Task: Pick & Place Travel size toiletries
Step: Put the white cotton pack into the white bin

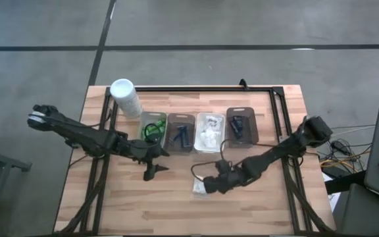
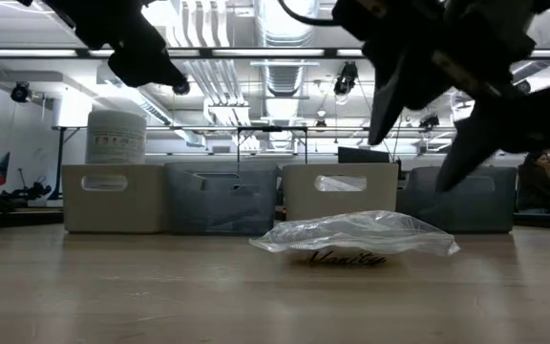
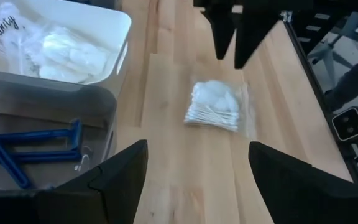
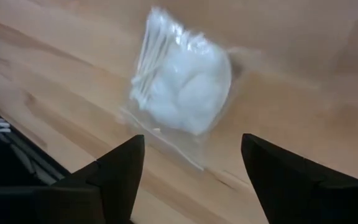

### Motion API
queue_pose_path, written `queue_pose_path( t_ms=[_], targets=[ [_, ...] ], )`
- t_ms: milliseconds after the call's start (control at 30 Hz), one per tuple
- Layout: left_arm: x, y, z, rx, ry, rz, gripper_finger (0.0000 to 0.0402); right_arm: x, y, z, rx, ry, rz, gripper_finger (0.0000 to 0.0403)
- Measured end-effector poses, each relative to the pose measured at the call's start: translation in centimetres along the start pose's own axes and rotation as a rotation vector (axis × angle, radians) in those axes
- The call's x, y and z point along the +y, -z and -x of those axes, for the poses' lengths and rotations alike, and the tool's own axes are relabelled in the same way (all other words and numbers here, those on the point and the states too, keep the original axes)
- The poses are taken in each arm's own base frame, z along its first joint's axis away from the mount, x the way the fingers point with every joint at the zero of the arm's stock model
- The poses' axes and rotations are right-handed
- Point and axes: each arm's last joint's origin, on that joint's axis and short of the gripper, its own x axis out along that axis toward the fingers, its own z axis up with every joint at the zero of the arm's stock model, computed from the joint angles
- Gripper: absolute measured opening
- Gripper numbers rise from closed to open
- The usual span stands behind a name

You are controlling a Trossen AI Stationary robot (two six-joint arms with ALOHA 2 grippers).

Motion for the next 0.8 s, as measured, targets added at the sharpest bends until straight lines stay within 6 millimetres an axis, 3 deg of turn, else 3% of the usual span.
queue_pose_path(
  t_ms=[267,500,800],
  targets=[
    [0.1,0.6,-0.2,0.024,0.01,0.023,0.0284,-0.1,0.6,-3.6,-0.002,0.018,-0.018,0.0281],
    [0.2,1.8,-0.5,0.064,0.007,0.014,0.0284,0.0,0.8,-5.2,-0.003,-0.015,-0.042,0.0287],
    [0.0,4.3,-2.4,0.175,0.091,0.008,0.0284,0.0,0.8,-6.3,-0.049,-0.054,-0.068,0.0259]
  ],
)
